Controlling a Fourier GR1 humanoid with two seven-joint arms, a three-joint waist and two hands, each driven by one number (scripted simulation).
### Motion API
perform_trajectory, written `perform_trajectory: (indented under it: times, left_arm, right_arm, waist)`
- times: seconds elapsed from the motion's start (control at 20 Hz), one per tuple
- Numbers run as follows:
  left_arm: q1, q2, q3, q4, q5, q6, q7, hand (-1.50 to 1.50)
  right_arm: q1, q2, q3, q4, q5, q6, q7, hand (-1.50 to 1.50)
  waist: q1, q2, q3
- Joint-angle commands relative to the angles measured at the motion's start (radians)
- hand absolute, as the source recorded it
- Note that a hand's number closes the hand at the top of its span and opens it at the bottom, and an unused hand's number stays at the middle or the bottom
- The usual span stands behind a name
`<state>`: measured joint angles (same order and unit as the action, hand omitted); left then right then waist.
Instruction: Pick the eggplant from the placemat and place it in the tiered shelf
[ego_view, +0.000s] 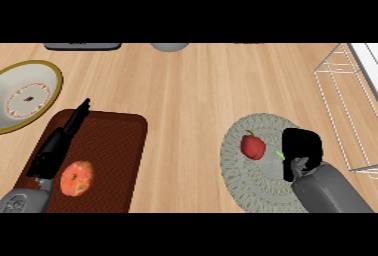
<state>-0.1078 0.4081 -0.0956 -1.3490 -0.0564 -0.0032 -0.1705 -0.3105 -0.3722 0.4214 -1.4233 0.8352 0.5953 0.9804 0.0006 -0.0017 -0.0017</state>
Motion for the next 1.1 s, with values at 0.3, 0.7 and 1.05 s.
perform_trajectory:
  times: [0.3,0.7,1.05]
  left_arm:
    - [-0.024,-0.042,0.015,-0.036,-0.033,-0.006,0.059,0.00]
    - [-0.001,-0.024,0.037,-0.030,-0.017,-0.043,0.039,0.00]
    - [0.037,-0.021,0.036,-0.048,-0.028,-0.050,0.026,0.00]
  right_arm:
    - [-0.031,0.127,-0.036,0.049,0.053,-0.128,-0.135,1.50]
    - [-0.073,0.112,-0.104,-0.011,0.090,-0.418,-0.379,1.50]
    - [-0.133,0.133,-0.139,-0.212,0.176,-0.573,-0.337,1.50]
  waist:
    - [0.011,0.004,0.003]
    - [0.005,0.002,0.003]
    - [0.001,-0.003,0.002]
